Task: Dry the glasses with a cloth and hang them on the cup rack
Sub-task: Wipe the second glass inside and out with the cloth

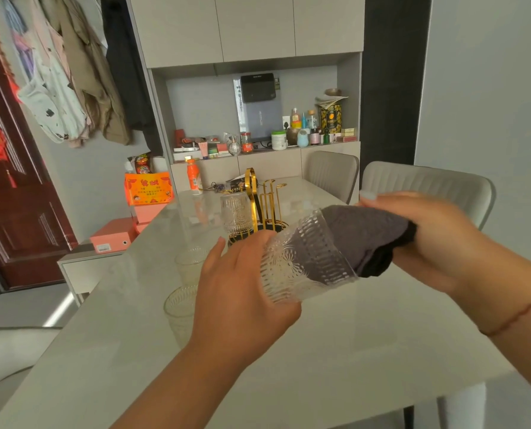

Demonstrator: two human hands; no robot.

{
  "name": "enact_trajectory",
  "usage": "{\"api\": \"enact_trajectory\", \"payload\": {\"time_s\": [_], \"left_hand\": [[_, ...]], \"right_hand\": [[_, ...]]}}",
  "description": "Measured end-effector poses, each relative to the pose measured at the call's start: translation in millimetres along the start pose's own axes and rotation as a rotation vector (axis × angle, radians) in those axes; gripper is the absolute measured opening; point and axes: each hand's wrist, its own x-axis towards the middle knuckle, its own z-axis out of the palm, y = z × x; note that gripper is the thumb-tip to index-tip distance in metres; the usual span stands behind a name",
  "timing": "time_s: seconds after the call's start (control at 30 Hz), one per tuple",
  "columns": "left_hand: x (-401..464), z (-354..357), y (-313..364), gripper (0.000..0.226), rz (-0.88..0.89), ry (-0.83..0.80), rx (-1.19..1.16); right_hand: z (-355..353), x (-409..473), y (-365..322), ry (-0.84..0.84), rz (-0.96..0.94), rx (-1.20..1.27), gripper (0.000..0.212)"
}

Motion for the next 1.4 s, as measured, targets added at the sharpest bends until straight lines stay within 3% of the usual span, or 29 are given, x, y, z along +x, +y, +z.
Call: {"api": "enact_trajectory", "payload": {"time_s": [0.13,0.27,0.37,0.5,0.6,0.67,0.73,0.87,1.0,1.07,1.13,1.27,1.33,1.4], "left_hand": [[-2,-1,2,0.096,0.014,0.081,0.075],[-5,-1,0,0.092,0.025,0.105,0.066],[-6,0,-3,0.083,0.011,0.072,0.0],[-5,3,-3,0.082,-0.064,0.028,0.061],[-5,7,3,0.081,-0.108,0.023,0.153],[-5,4,12,0.074,-0.156,-0.001,0.094],[-4,-6,21,0.057,-0.269,-0.055,-0.096],[2,-19,21,0.049,-0.486,-0.234,-0.673],[2,-16,13,0.046,-0.64,-0.602,-1.551],[-3,-12,8,0.056,-0.684,-0.76,-1.789],[-1,-9,3,0.065,-0.702,-0.794,-1.729],[11,-11,12,0.088,-0.547,-0.559,-0.981],[9,-8,21,0.081,-0.456,-0.432,-0.754],[7,-2,19,0.066,-0.461,-0.378,-0.798]], "right_hand": [[-7,6,1,-0.243,0.087,0.025,0.056],[-15,12,-8,-0.336,0.089,0.101,0.041],[0,9,-9,-0.22,-0.019,-0.196,0.034],[42,-10,-2,-0.116,-0.058,-0.633,0.048],[62,-10,21,0.101,-0.351,-0.9,0.052],[64,-5,31,0.276,-0.496,-0.966,0.05],[64,1,33,0.332,-0.575,-0.938,0.055],[58,7,25,0.179,-0.707,-0.791,0.051],[51,12,14,-0.008,-0.685,-0.521,0.045],[50,14,10,-0.047,-0.647,-0.476,0.043],[49,16,7,-0.017,-0.599,-0.541,0.041],[49,20,14,0.179,-0.52,-0.83,0.049],[54,21,19,0.228,-0.514,-0.88,0.045],[58,20,17,0.214,-0.515,-0.859,0.044]]}}
